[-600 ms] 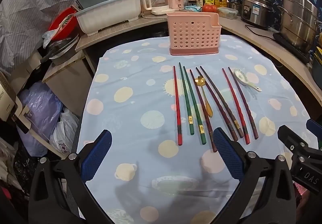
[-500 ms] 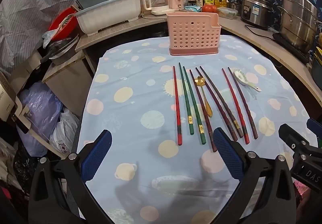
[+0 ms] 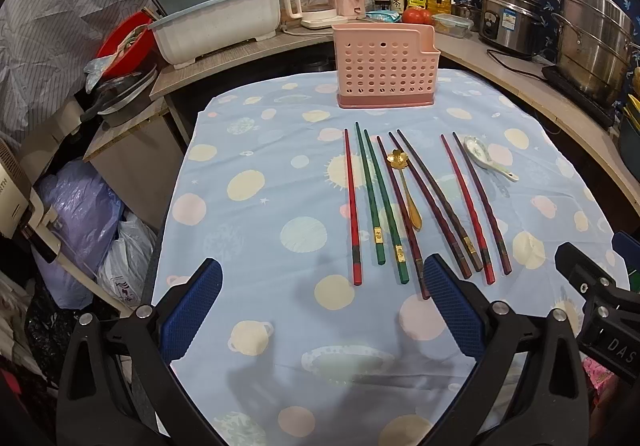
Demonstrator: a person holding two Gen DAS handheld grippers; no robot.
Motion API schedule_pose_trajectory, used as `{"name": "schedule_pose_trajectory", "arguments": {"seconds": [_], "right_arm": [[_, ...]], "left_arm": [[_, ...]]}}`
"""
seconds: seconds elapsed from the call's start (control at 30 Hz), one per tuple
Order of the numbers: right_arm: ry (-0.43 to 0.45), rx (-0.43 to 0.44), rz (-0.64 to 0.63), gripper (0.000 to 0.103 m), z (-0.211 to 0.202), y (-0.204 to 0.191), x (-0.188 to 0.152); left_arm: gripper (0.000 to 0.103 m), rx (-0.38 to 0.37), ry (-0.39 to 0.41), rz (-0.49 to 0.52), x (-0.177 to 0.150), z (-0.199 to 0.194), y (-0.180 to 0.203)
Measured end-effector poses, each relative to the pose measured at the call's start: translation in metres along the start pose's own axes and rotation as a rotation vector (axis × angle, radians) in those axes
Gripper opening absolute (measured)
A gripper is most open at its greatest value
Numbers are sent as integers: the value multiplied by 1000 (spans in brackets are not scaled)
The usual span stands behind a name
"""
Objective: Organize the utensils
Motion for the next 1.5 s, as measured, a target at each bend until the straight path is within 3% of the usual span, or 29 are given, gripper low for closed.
{"name": "schedule_pose_trajectory", "arguments": {"seconds": [1.5], "right_arm": [[18, -4, 1, 96, -3, 4, 2]], "left_arm": [[96, 3, -6, -3, -9, 3, 3]]}}
Point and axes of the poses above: each gripper's, at about its wrist camera, not at the fingertips, and z roughly the way its jaws point, y to its right, x to its top, the point moved 7 cm from there along z, roughly the way its jaws point, and after that the axes turned 5 degrees about x, right-handed, at the moved point
